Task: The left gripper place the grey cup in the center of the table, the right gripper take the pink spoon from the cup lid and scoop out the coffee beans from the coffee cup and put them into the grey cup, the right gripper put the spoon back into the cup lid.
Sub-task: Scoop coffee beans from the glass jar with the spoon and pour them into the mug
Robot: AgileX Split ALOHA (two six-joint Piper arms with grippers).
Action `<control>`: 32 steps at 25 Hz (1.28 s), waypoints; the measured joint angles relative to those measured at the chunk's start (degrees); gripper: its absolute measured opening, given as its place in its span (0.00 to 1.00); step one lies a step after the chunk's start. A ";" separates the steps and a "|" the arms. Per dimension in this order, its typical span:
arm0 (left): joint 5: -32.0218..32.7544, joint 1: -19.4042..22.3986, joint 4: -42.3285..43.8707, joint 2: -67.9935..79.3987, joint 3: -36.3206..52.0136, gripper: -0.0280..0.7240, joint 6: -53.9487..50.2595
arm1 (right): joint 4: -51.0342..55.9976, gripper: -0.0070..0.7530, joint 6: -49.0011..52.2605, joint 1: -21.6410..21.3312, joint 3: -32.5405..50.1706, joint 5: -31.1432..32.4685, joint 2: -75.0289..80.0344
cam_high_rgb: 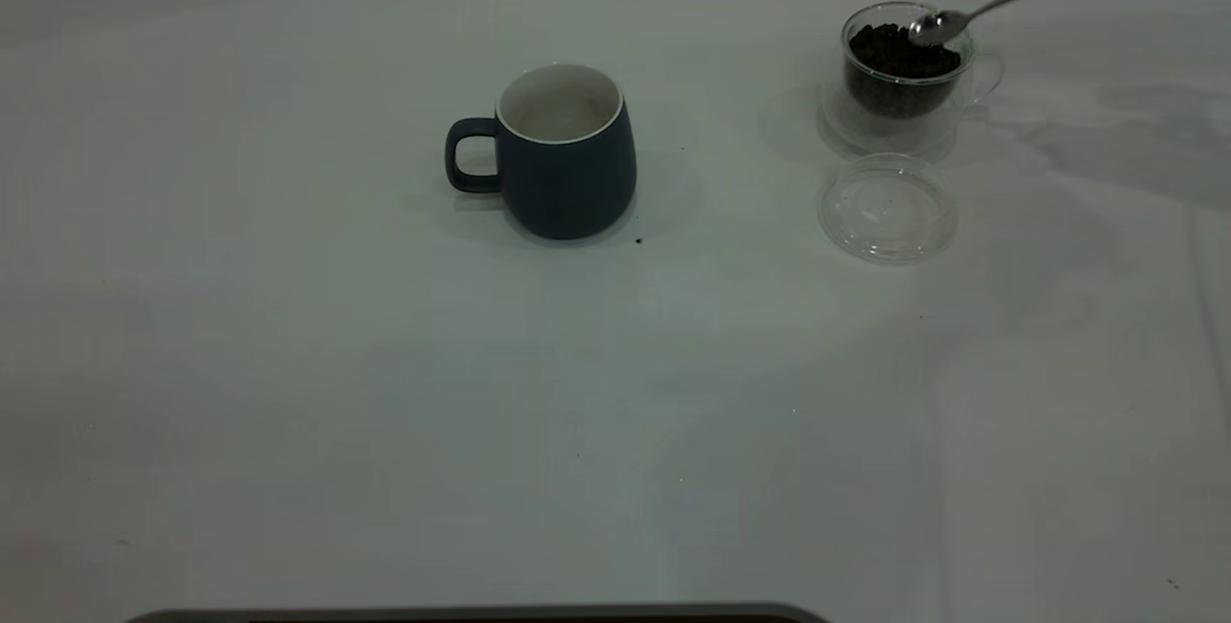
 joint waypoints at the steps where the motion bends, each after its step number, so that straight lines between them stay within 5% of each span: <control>1: 0.00 0.00 0.00 0.00 0.00 0.79 0.00 | 0.31 0.14 0.00 0.14 -0.02 -0.15 0.43; 22: 0.00 0.00 0.00 0.00 0.00 0.79 0.00 | 4.09 0.14 5.85 1.84 -0.48 2.84 7.03; 32: 0.00 0.00 0.00 0.00 0.00 0.79 -0.06 | 5.05 0.14 7.33 -1.06 -0.48 4.74 7.03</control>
